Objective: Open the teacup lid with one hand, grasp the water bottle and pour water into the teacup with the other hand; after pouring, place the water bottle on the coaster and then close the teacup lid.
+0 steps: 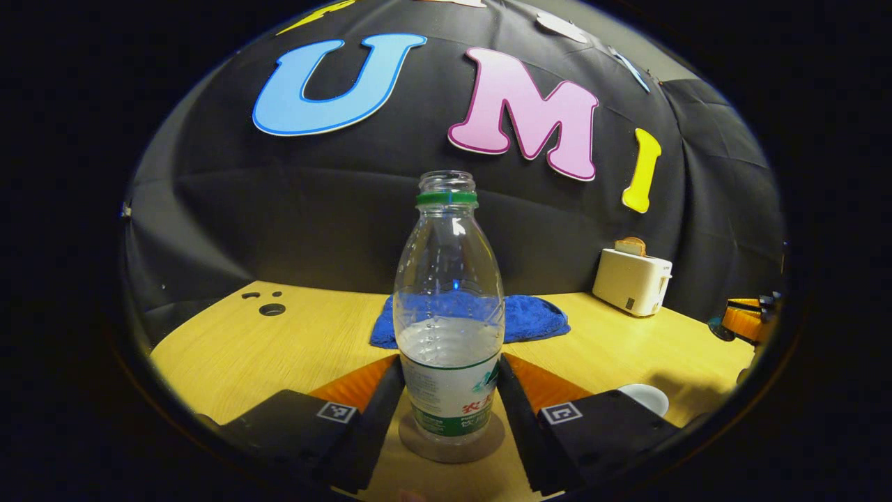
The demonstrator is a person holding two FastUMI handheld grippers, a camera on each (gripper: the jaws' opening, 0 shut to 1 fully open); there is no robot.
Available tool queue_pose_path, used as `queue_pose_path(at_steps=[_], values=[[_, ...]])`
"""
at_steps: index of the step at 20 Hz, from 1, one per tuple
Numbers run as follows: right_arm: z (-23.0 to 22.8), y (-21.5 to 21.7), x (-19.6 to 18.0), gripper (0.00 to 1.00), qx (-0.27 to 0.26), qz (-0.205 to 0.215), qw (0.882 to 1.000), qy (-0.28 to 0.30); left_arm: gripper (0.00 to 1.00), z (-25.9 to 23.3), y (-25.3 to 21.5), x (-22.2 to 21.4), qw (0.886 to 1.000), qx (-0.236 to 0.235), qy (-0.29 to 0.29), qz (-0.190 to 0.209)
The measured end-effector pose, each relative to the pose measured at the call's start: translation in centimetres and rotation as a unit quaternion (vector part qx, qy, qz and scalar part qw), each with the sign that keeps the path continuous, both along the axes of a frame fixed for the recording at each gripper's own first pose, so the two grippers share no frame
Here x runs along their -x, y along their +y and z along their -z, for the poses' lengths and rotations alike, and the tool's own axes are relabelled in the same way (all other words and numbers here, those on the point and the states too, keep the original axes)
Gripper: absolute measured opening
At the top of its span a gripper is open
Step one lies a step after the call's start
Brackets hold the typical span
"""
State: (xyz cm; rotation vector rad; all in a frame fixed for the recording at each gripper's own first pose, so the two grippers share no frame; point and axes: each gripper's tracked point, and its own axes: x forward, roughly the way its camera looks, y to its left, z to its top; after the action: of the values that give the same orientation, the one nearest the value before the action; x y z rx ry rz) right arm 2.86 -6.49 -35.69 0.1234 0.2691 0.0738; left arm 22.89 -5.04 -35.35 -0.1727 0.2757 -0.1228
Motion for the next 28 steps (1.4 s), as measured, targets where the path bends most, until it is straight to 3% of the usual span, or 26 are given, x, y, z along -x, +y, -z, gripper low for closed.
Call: queue_pose_path(at_steps=[3,5,10,11,12,19,28], values=[[-0.1,0.9,-0.2,0.3,-0.007,-0.005,1.0,0.0,0.94,0.2,-0.3,0.7,1.0,0.012,0.008,0.005],[-0.4,1.7,-0.4,0.3,-0.015,-0.007,1.0,0.001,0.96,0.7,-0.2,1.1,1.0,0.01,0.008,0.005],[-1.0,5.5,-1.2,0.29,-0.044,-0.026,0.999,-0.003,0.95,1.0,-0.6,2.9,1.0,0.009,0.013,0.013],[-1.1,6.5,-1.4,0.34,-0.048,-0.032,0.998,-0.004,0.96,1.0,-0.7,3.4,1.0,0.01,0.015,0.014],[-1.3,7.7,-1.6,0.3,-0.054,-0.039,0.998,-0.005,0.95,1.0,-0.7,4.0,1.0,0.009,0.017,0.015],[0.0,14.1,-2.9,0.3,-0.09,-0.071,0.993,0.013,0.96,0.1,-1.0,9.8,1.0,-0.014,0.02,0.014],[3.0,16.9,-3.1,0.3,-0.082,-0.089,0.991,0.055,0.95,-1.8,-0.3,13.7,0.999,-0.029,0.015,0.012]])
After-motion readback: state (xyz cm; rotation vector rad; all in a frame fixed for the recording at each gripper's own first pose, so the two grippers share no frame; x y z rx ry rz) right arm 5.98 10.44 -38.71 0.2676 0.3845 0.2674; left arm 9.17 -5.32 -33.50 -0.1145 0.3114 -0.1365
